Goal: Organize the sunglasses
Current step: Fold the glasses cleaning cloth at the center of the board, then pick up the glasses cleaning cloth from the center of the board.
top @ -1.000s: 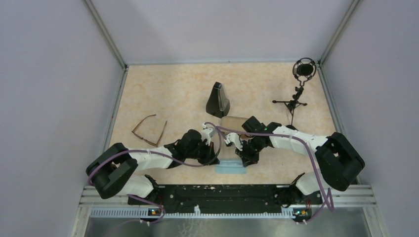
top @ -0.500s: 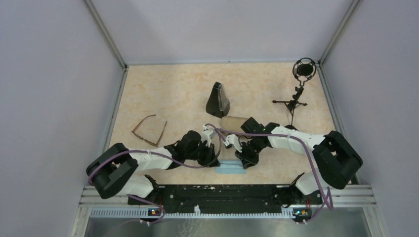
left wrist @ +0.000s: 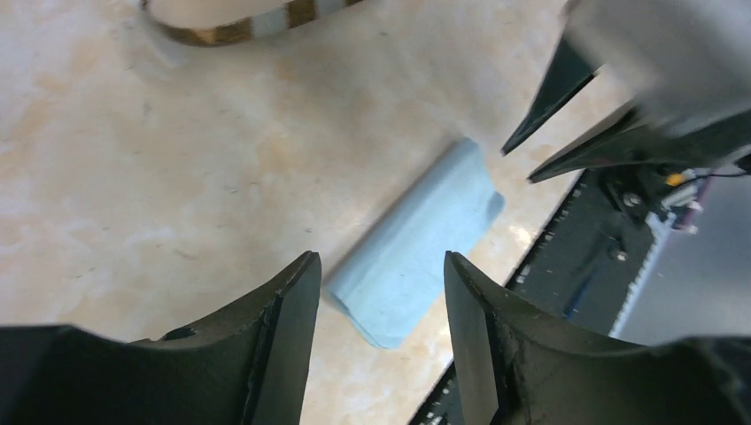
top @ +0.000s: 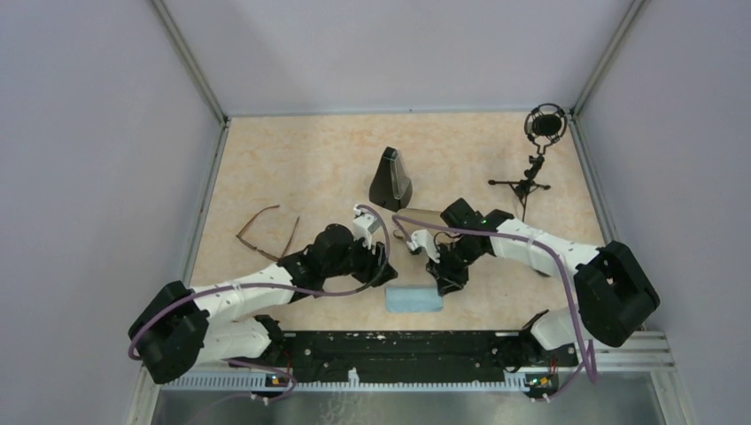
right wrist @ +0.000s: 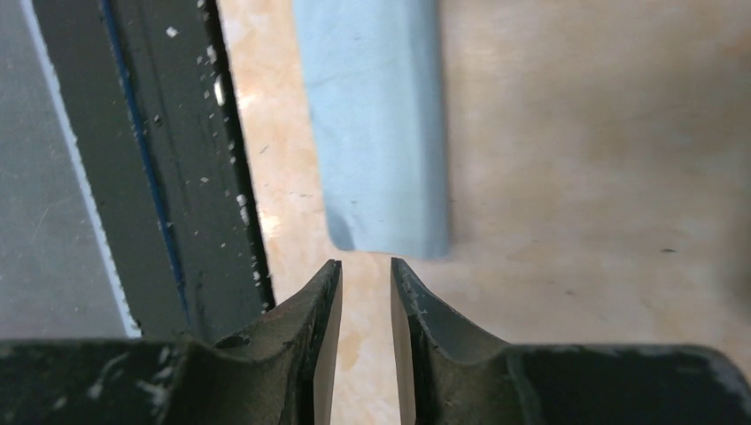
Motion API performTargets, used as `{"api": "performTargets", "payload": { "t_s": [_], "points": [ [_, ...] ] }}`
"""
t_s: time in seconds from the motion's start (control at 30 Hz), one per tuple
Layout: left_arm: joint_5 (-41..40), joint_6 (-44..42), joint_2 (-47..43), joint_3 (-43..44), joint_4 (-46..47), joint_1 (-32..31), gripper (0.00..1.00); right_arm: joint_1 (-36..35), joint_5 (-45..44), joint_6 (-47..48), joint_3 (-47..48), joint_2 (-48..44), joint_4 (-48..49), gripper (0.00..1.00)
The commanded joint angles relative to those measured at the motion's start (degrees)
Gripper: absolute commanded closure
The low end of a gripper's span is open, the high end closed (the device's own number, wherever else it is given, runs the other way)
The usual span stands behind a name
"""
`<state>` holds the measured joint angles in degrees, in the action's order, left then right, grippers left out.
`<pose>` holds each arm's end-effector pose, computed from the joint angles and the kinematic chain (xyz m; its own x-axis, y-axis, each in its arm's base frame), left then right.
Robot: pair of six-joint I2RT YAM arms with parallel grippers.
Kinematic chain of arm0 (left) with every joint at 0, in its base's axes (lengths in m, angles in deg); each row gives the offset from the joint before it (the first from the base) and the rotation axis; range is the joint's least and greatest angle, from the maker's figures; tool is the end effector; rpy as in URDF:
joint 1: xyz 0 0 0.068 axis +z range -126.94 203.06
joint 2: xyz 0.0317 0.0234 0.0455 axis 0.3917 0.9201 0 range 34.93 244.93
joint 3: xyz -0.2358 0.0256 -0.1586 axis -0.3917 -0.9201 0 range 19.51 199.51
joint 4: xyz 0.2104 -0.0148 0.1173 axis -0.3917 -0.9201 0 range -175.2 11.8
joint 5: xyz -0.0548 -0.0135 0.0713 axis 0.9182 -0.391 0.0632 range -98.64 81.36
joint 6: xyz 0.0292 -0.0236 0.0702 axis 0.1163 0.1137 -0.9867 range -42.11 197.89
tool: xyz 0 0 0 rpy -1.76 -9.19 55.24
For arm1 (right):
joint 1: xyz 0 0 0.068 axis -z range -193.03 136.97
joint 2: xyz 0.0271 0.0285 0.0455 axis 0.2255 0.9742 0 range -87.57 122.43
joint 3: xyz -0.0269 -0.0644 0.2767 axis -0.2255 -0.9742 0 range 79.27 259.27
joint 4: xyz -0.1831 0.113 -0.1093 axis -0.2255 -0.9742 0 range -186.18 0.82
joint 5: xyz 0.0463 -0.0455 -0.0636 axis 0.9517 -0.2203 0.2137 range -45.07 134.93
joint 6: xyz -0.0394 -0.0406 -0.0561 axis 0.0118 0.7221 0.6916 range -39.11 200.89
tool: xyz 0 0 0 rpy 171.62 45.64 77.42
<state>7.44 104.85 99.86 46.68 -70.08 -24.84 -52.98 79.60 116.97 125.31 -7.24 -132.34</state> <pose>0.1453 -0.1890 0.2059 -0.6920 0.1160 -0.7126 0.6290 0.5814 -0.5162 0.1438 0.1713 0.1830 -0.2381 -0.8311 -0.5026 -0.9440 0.0765 0.3208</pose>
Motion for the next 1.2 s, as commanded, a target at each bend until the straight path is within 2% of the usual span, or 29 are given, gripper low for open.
{"api": "performTargets", "payload": {
  "t_s": [0.0, 0.3, 0.77, 1.0, 1.17],
  "points": [
    [-5.8, -2.4, 4.1, 2.1, -1.7, 0.9, 0.39, 4.0, 0.9, 1.3, 4.2, 2.5, 2.4, 0.72],
    [-1.8, -5.0, 11.6, 1.6, 2.8, 1.7, 0.37, 4.4, 0.3, 2.1, 5.5, 9.6, 4.7, 0.63],
    [4.1, -6.6, 17.3, 2.0, 5.3, 3.0, 0.58, 5.5, 0.6, 2.4, 5.7, 12.9, 5.2, 0.64],
    [6.5, -6.9, 18.4, 1.9, 5.7, 3.2, 0.65, 6.0, 2.0, 3.5, 5.8, 14.2, 4.2, 0.73],
    [8.0, -6.6, 17.8, 1.6, 5.7, 3.2, 0.64, 6.1, 2.5, 3.8, 5.6, 14.4, 4.0, 0.8]
  ]
}}
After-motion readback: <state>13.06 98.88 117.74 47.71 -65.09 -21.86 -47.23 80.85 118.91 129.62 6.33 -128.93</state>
